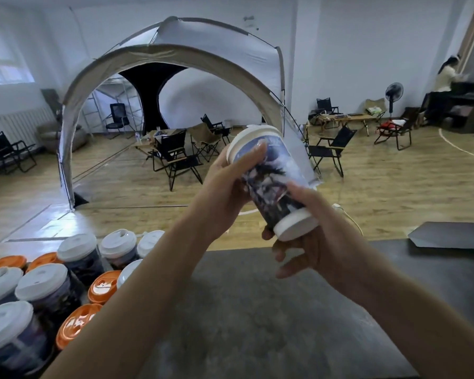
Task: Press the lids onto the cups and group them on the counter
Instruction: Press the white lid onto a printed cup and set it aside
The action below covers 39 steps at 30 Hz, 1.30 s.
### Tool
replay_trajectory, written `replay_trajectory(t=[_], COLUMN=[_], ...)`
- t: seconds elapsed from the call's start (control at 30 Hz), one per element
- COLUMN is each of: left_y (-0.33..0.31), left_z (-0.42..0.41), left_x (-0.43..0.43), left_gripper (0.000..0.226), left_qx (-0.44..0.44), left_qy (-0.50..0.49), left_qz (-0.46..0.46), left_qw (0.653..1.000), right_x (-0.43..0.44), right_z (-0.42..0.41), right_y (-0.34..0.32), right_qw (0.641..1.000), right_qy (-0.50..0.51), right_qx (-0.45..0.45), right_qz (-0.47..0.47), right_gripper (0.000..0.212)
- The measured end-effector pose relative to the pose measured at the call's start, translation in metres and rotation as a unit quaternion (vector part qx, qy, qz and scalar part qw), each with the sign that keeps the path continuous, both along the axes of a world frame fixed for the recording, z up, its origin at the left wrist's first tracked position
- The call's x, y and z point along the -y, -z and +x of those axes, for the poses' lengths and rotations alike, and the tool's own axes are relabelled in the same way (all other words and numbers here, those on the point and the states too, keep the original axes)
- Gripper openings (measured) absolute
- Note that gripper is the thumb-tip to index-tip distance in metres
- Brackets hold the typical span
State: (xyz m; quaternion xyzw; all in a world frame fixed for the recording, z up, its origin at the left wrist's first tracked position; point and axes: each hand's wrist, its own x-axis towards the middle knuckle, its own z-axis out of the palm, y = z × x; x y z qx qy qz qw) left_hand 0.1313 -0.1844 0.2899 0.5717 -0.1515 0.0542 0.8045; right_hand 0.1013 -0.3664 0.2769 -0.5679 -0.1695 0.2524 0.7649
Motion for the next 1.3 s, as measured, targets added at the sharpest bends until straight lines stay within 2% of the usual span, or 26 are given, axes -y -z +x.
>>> replay_trajectory(t=[0.07,0.1,0.17,0.27,0.33,0.4,0.47,0.53,0.63,0.67,0.73,0.8,0.83,0.97,1.03,1.13,1.2,1.3], left_y=[-0.004,-0.004,-0.001,0.002,0.001,0.001,0.001,0.001,0.002,0.002,0.0,-0.001,-0.001,-0.002,0.0,0.004,0.002,-0.004], left_z=[-0.001,-0.002,-0.002,-0.003,-0.002,0.003,0.006,0.006,0.007,0.007,0.007,0.009,0.009,0.01,0.013,0.018,0.018,0.018], left_x=[0.0,0.0,0.002,0.007,0.009,0.006,0.001,-0.003,-0.001,0.0,0.001,-0.003,-0.004,-0.002,-0.003,-0.012,-0.014,-0.012], left_gripper=[0.086,0.086,0.079,0.054,0.051,0.064,0.074,0.076,0.076,0.078,0.081,0.075,0.071,0.074,0.08,0.079,0.073,0.063], left_qx=[0.0,-0.005,-0.014,-0.023,-0.038,-0.035,-0.021,-0.026,-0.043,-0.05,-0.062,-0.051,-0.041,-0.041,-0.038,-0.023,-0.025,-0.015], left_qy=[0.041,0.053,0.063,0.079,0.052,-0.01,-0.052,-0.048,-0.008,-0.012,-0.029,-0.046,-0.043,-0.006,-0.033,-0.059,-0.035,-0.024], left_qz=[-0.017,-0.033,-0.041,-0.047,-0.043,0.001,0.052,0.07,0.022,0.014,0.017,0.035,0.037,-0.03,-0.013,0.048,0.05,0.031], left_qw=[0.999,0.998,0.997,0.996,0.997,0.999,0.997,0.996,0.999,0.999,0.998,0.997,0.998,0.999,0.999,0.997,0.998,0.999], right_x=[0.002,0.002,0.003,0.003,0.003,0.004,0.003,0.003,0.002,0.002,0.002,0.001,0.0,-0.003,-0.005,-0.008,-0.009,-0.01], right_z=[-0.003,-0.003,-0.003,-0.003,-0.003,-0.001,0.001,0.005,0.002,0.001,0.003,0.004,0.005,0.006,0.009,0.011,0.012,0.011], right_y=[-0.008,-0.009,-0.005,0.0,-0.001,-0.001,-0.003,-0.005,-0.008,-0.008,-0.006,-0.008,-0.011,-0.019,-0.014,-0.007,-0.006,-0.009], right_qw=[0.981,0.967,0.953,0.926,0.942,0.981,0.997,0.997,0.979,0.979,0.993,0.999,1.0,0.986,0.993,0.996,0.998,0.985], right_qy=[-0.078,-0.103,-0.136,-0.206,-0.191,-0.108,-0.038,-0.025,-0.081,-0.089,-0.066,-0.021,-0.012,-0.082,-0.067,0.034,0.034,-0.055], right_qx=[-0.132,-0.17,-0.195,-0.214,-0.193,-0.119,-0.044,-0.053,-0.146,-0.14,-0.075,-0.008,-0.004,-0.112,-0.081,0.053,0.018,-0.132], right_qz=[0.121,0.157,0.19,0.232,0.195,0.109,0.049,0.055,0.119,0.118,0.07,0.023,0.021,0.094,0.054,-0.067,-0.042,0.094], right_gripper=[0.071,0.071,0.072,0.073,0.079,0.081,0.069,0.063,0.07,0.074,0.082,0.077,0.072,0.067,0.075,0.076,0.068,0.069])
